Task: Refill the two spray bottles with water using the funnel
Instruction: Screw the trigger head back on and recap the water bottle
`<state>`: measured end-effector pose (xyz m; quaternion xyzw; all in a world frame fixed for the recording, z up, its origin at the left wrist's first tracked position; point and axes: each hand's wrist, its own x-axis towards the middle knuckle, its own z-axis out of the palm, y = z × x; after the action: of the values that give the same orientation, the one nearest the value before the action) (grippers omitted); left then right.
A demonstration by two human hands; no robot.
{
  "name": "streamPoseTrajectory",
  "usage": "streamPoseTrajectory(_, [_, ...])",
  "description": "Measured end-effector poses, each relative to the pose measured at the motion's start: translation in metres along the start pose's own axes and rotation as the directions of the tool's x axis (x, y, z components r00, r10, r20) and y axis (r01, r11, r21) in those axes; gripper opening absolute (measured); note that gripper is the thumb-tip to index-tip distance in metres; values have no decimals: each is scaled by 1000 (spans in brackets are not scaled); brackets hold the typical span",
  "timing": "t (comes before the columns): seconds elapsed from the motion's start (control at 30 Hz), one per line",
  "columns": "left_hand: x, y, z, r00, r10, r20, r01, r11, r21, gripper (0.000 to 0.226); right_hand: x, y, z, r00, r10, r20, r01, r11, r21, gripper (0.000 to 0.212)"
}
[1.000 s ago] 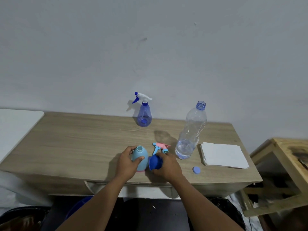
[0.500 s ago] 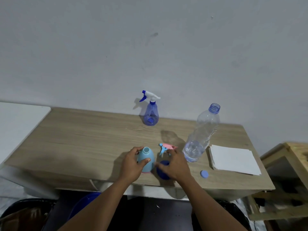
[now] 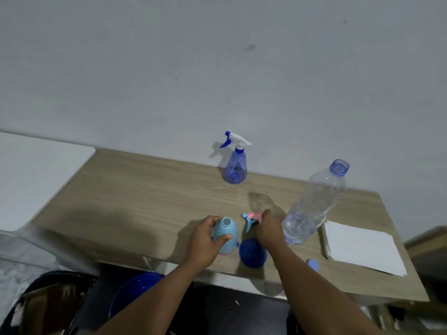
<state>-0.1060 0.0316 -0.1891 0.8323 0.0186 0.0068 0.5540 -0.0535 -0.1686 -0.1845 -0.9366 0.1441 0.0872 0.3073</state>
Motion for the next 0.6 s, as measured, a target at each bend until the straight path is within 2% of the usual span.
streamPoseTrajectory(0.07, [0,0,0,1000,5,0,-5,1000,-8,45,-1,-10,-8,999,-3,-49,6,997,78,13])
streamPoseTrajectory(0.17, [0,0,1,1000,7,-8,-7,1000,-9,45,-5,-35,-29,984,-15,-178,80,929,361,26])
streamPoseTrajectory(0.23, [0,-1,2,1000,-1,-10,1,1000,1,45,-12,-55,-47,968,-14,-249,156,813,561,38])
streamPoseTrajectory(0.33, [1,2,4,1000,-11,-1,11,1000,16,44,-27,-83,-70,973,-50,-225,209,600,772,41])
streamPoseTrajectory(0.37, [1,4,6,1000,-16,2,16,1000,20,45,-33,-89,-76,974,-75,-212,219,541,812,38])
streamPoseTrajectory(0.43, [0,8,10,1000,-30,5,30,999,15,45,-46,-96,-83,966,-126,-227,259,497,828,34])
streamPoseTrajectory(0.6, [-5,16,17,997,-75,30,75,997,6,42,-66,-96,-79,949,-137,-282,310,544,779,30])
